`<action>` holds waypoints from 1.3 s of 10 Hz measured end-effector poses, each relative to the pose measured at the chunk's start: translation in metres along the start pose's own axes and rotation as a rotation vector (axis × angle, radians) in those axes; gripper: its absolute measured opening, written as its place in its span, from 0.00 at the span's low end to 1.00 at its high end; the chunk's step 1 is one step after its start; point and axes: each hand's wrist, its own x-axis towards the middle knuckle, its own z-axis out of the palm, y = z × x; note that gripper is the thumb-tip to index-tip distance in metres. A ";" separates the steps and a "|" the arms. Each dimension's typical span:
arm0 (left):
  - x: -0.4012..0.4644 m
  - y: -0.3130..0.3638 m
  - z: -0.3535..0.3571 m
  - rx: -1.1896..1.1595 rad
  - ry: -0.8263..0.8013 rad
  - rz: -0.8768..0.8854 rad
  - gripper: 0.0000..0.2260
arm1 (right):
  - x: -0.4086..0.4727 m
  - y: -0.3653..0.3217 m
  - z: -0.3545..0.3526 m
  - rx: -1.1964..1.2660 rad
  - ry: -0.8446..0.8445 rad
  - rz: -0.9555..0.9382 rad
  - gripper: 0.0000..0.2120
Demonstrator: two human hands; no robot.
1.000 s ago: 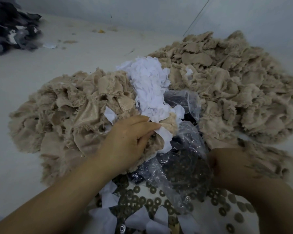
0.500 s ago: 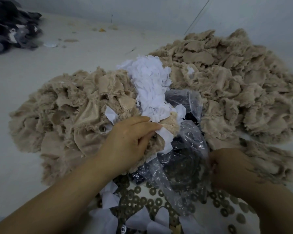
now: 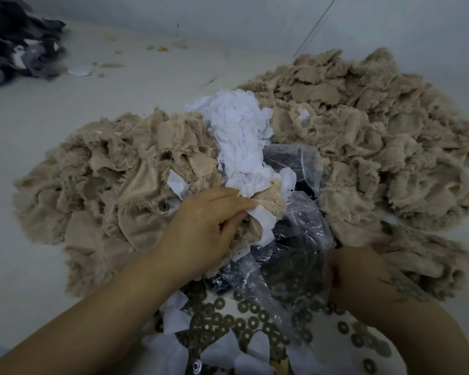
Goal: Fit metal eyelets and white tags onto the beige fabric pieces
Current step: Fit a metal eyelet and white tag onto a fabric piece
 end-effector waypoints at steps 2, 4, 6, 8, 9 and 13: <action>-0.001 0.000 -0.001 0.015 -0.007 -0.014 0.09 | -0.002 0.006 0.013 0.025 -0.023 0.033 0.13; 0.000 0.001 -0.001 0.017 -0.013 -0.024 0.10 | 0.012 0.020 0.031 0.045 -0.098 0.064 0.15; -0.001 0.001 -0.003 -0.002 -0.014 -0.020 0.10 | 0.034 0.046 0.060 0.017 -0.001 0.054 0.24; -0.001 0.001 -0.003 -0.010 -0.024 -0.013 0.10 | -0.001 0.009 -0.009 -0.003 0.003 -0.038 0.24; -0.001 0.001 -0.003 -0.009 -0.026 0.003 0.09 | -0.021 -0.005 -0.049 0.097 0.106 -0.077 0.26; 0.000 0.001 -0.003 0.106 -0.147 0.280 0.09 | 0.000 -0.102 -0.120 1.606 -0.095 -0.168 0.11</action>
